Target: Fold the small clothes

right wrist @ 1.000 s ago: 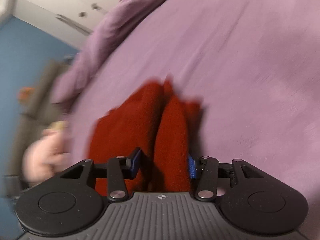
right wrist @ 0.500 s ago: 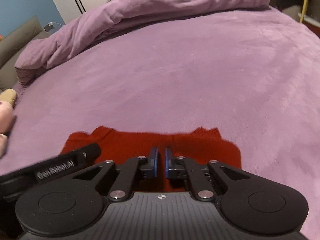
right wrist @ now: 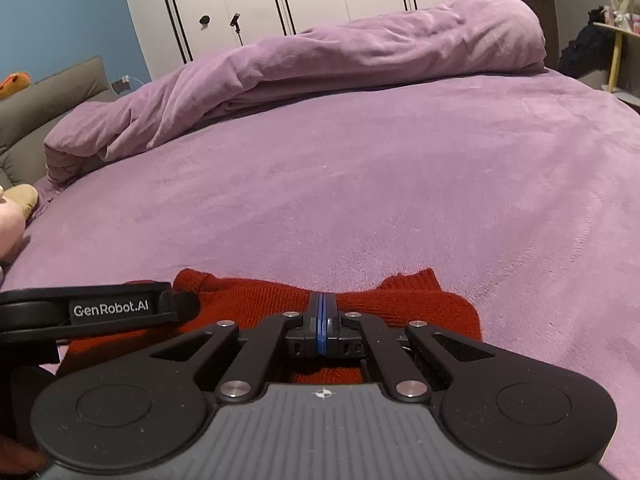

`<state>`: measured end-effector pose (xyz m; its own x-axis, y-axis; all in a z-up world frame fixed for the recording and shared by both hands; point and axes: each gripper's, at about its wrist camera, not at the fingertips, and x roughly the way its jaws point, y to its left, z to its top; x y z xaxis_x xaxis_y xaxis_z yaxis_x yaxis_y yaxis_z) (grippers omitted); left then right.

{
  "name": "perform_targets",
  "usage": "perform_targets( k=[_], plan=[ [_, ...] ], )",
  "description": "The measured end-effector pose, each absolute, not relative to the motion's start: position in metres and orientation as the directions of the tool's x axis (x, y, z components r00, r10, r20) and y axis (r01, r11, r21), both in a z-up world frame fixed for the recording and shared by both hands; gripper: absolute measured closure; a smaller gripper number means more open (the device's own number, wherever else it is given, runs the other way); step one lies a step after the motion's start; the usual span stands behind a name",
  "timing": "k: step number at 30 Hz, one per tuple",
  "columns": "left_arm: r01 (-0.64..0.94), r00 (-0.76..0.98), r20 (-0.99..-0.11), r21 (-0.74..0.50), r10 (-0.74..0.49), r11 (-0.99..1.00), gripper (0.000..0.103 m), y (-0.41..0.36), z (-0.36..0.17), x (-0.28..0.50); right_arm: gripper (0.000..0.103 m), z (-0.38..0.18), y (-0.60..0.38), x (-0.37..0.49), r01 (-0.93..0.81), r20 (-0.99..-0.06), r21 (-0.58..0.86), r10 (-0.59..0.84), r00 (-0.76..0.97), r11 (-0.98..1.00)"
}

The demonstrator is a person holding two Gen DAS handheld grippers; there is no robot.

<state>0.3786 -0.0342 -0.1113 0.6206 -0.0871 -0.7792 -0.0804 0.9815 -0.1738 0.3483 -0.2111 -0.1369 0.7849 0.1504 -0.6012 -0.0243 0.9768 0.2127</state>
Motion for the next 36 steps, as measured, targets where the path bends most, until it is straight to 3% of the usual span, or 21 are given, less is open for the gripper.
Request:
perform_targets(
  k=[4,7,9,15,20,25,27,30,36],
  plan=[
    [-0.045,0.645,-0.748,-0.240,-0.155,0.970,0.017,-0.014,-0.086,0.331,0.098,-0.113,-0.210,0.335,-0.040,-0.639,0.179,0.147,0.755,0.983],
    [-0.013,0.667,-0.714,-0.296,-0.212,0.955,0.018,0.006,-0.071,0.275,0.076,-0.093,-0.227,0.283,-0.075,-0.593,0.275,0.231,0.771,0.958],
    [-0.030,0.680,-0.702,-0.318,-0.214,0.948,0.018,0.018,-0.070,0.230,0.054,-0.088,-0.249,0.234,-0.059,-0.560,0.362,0.268,0.784,0.930],
    [-0.038,0.655,-0.729,-0.293,-0.198,0.955,0.018,0.024,-0.089,0.155,0.052,-0.110,-0.294,0.131,0.132,-0.620,0.506,0.253,0.742,0.853],
    [-0.090,0.574,-0.809,-0.215,-0.126,0.972,0.018,0.021,-0.101,0.168,0.053,-0.118,-0.286,0.127,0.116,-0.651,0.485,0.269,0.710,0.867],
    [-0.072,0.566,-0.819,-0.159,-0.091,0.985,0.020,0.017,-0.095,0.161,0.053,-0.116,-0.261,0.135,0.109,-0.776,0.253,0.134,0.616,0.961],
    [-0.063,0.565,-0.820,-0.155,-0.093,0.986,0.018,0.014,-0.088,0.148,0.039,-0.110,-0.249,0.129,0.053,-0.775,0.214,0.137,0.617,0.975],
    [-0.066,0.565,-0.820,-0.150,-0.087,0.987,0.006,0.010,-0.072,0.138,0.030,-0.106,-0.239,0.121,0.030,-0.806,0.173,0.124,0.579,0.985],
    [-0.049,0.567,-0.823,-0.089,-0.046,0.995,0.002,-0.003,-0.041,0.139,0.007,-0.090,-0.220,0.124,0.046,-0.869,0.090,0.056,0.491,0.995]
  ],
)
